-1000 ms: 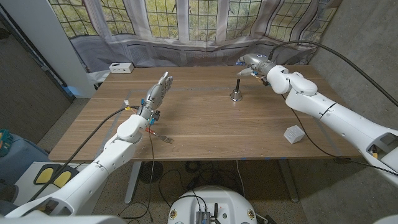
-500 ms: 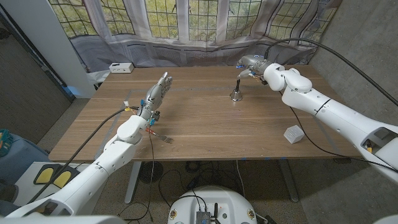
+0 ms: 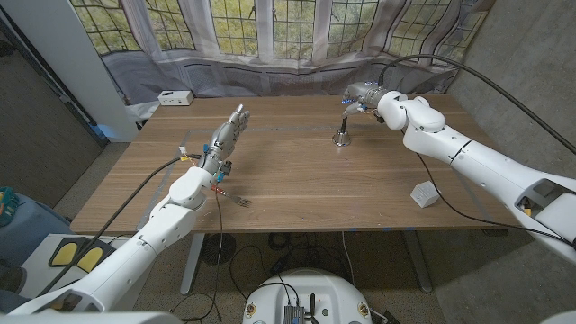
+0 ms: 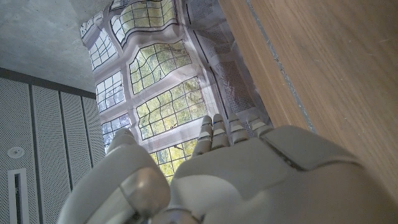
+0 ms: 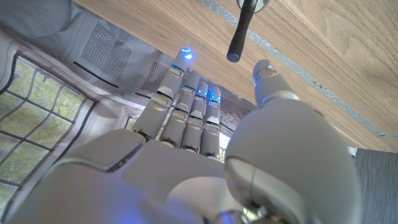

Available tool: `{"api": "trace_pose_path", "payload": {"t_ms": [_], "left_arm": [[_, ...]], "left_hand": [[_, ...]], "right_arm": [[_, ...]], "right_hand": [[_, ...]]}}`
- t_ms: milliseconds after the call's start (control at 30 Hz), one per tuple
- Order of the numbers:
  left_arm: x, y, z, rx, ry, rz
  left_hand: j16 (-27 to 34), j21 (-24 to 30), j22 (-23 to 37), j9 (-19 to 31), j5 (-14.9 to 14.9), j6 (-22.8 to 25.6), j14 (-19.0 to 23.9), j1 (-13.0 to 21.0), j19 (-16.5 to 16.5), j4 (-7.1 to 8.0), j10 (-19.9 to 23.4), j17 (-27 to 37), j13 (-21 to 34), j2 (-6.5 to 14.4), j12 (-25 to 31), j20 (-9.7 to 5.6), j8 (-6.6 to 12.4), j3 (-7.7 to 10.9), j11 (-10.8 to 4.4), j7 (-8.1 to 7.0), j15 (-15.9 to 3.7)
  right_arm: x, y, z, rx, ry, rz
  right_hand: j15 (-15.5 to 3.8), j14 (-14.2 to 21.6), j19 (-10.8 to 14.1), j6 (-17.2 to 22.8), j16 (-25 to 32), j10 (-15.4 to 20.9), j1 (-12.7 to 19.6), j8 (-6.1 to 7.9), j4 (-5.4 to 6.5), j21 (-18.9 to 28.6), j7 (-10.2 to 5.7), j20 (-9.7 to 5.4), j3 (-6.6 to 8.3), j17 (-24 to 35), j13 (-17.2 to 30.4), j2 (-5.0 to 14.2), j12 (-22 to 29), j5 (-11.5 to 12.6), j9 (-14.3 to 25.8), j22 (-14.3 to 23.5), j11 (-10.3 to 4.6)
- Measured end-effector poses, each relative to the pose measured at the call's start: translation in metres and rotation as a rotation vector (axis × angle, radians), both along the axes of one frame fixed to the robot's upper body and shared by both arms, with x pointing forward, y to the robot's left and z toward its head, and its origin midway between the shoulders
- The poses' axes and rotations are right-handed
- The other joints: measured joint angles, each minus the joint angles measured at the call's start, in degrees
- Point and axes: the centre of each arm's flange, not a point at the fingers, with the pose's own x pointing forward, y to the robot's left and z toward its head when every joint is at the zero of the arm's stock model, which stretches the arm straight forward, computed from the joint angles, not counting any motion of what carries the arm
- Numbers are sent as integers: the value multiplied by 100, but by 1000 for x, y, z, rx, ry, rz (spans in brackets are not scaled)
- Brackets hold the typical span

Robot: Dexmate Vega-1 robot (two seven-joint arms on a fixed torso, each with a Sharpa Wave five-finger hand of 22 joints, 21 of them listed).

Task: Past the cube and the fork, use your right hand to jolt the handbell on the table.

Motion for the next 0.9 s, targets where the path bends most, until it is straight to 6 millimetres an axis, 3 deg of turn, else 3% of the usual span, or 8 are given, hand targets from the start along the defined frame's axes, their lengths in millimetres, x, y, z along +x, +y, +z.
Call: {"api": "trace_pose_path", "payload": {"t_ms": [133,333,900], "left_arm": [[-1,0,-1,-1,2,1],[-1,0,-3,-2,4,1],[-2,0,-5,0,12,2]], "left_hand": [[0,0,0,0,0,0,0,0,-12,-23,0,0,0,0,0,12,-21,23,0,0,0],[0,0,0,0,0,0,32,0,-18,-23,0,0,0,0,0,41,-21,23,0,0,32],[0,0,0,0,1,20,31,1,-24,-70,0,0,0,1,0,86,-21,22,0,-20,31]], "right_arm": [[3,3,-2,-9,9,-10],[9,5,-5,-7,29,-19],[21,7,-12,2,62,-34]], "right_hand": [[0,104,93,24,0,81,0,0,0,0,-18,-31,0,-26,-5,0,0,0,0,0,0],[94,251,264,155,33,205,0,0,0,49,94,22,0,-26,-5,0,41,0,-1,-9,61],[-20,430,410,235,89,337,92,0,-25,49,93,-18,25,-9,-4,92,45,0,-1,-14,73]]}}
